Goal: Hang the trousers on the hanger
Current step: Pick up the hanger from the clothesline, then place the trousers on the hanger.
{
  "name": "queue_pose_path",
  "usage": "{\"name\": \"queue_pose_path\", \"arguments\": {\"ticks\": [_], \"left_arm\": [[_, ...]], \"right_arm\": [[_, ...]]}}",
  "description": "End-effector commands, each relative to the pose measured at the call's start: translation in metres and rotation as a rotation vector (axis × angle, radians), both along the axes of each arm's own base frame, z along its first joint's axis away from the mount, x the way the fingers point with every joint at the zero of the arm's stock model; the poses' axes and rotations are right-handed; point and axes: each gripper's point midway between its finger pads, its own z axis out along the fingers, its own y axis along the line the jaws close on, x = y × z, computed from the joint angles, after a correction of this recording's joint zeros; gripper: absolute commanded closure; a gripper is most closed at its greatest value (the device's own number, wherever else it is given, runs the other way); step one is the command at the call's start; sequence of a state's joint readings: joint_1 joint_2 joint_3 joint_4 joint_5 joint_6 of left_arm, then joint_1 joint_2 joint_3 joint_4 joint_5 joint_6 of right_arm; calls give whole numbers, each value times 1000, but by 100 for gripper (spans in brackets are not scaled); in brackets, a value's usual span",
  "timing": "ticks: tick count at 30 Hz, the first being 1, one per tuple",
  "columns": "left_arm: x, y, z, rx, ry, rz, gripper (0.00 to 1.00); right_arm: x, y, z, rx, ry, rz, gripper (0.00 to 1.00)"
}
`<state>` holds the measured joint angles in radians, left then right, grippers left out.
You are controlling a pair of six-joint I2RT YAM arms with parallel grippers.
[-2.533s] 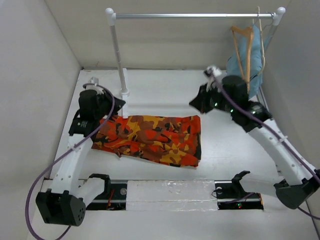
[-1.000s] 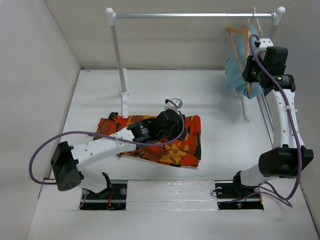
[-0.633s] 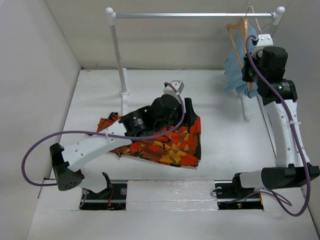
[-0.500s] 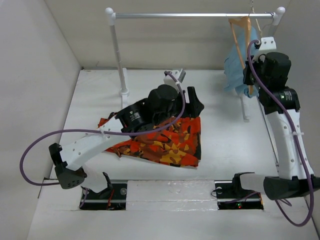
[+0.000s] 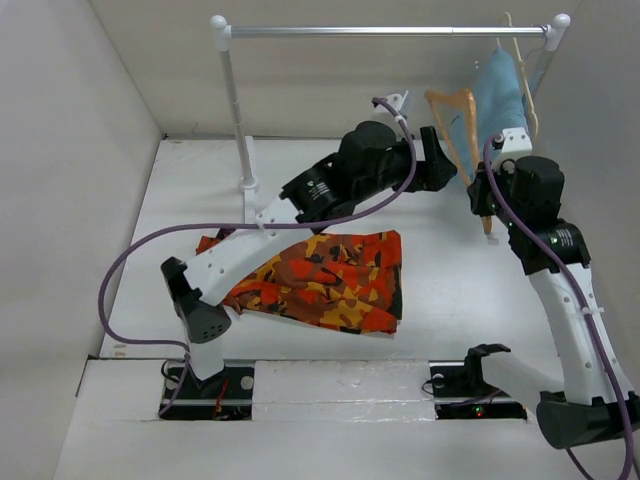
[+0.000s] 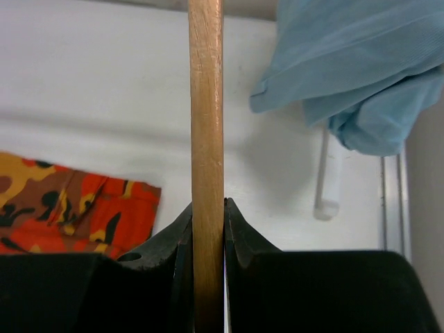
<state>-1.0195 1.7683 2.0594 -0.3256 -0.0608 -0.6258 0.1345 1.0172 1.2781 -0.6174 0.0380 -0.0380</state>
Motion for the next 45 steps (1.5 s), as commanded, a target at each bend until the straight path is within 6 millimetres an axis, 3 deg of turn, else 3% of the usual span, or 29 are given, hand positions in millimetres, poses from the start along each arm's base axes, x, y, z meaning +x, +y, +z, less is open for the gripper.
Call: {"name": "queue_pose_path", "arguments": {"ticks": [1, 3, 15, 20, 23, 25, 26, 28, 29, 31, 32, 33, 34, 35, 38, 40, 41, 42, 43, 45], "left_arm": [[-1, -19, 12, -43, -19, -55, 27], [4, -29, 6, -54, -11, -56, 27], [28, -57, -27, -78, 20, -30, 29], [38, -56, -40, -72, 19, 19, 43], [43, -58, -48, -54, 22, 34, 44], [43, -60, -54, -45, 33, 33, 55], [43, -59, -61, -33, 45, 35, 67], [40, -56, -64, -35, 58, 35, 71], [37, -52, -71, -29, 62, 34, 85], [33, -50, -79, -27, 80, 26, 100], [30, -47, -89, -12, 93, 23, 100], [28, -47, -94, -14, 105, 15, 100], [20, -50, -100, -31, 136, -21, 100], [11, -50, -108, -63, 151, -54, 100], [-10, -49, -117, -184, 220, -128, 100], [-34, -55, -116, -213, 225, -177, 100], [-40, -56, -121, -221, 218, -190, 100], [-52, -53, -133, -237, 223, -200, 100], [-52, -53, -134, -237, 223, -201, 100], [-62, -45, -157, -240, 270, -196, 100]], "right_arm": [[-16, 24, 17, 68, -79, 96, 100], [-22, 30, 5, 101, -47, 99, 100], [-46, 56, -20, 117, 26, 157, 100], [-57, 60, -24, 124, 40, 155, 100], [-65, 60, -38, 115, 92, 145, 100], [-74, 64, -45, 122, 110, 151, 100], [-78, 56, -53, 119, 140, 103, 100], [-89, 51, -64, 101, 170, 85, 100], [-96, 41, -73, 80, 206, 42, 100], [-110, 34, -81, 73, 232, 28, 100], [-118, 34, -86, 76, 252, 30, 100], [-122, 34, -87, 84, 256, 39, 96], [-129, 33, -86, 101, 241, 56, 85], [-136, 35, -86, 119, 246, 72, 62], [-152, 36, -78, 148, 256, 111, 32], [-159, 36, -70, 153, 265, 132, 26], [-164, 34, -78, 127, 303, 131, 24], [-172, 38, -67, 132, 314, 179, 22], [-172, 38, -67, 132, 314, 180, 22], [-178, 44, -63, 138, 331, 230, 18]]}}
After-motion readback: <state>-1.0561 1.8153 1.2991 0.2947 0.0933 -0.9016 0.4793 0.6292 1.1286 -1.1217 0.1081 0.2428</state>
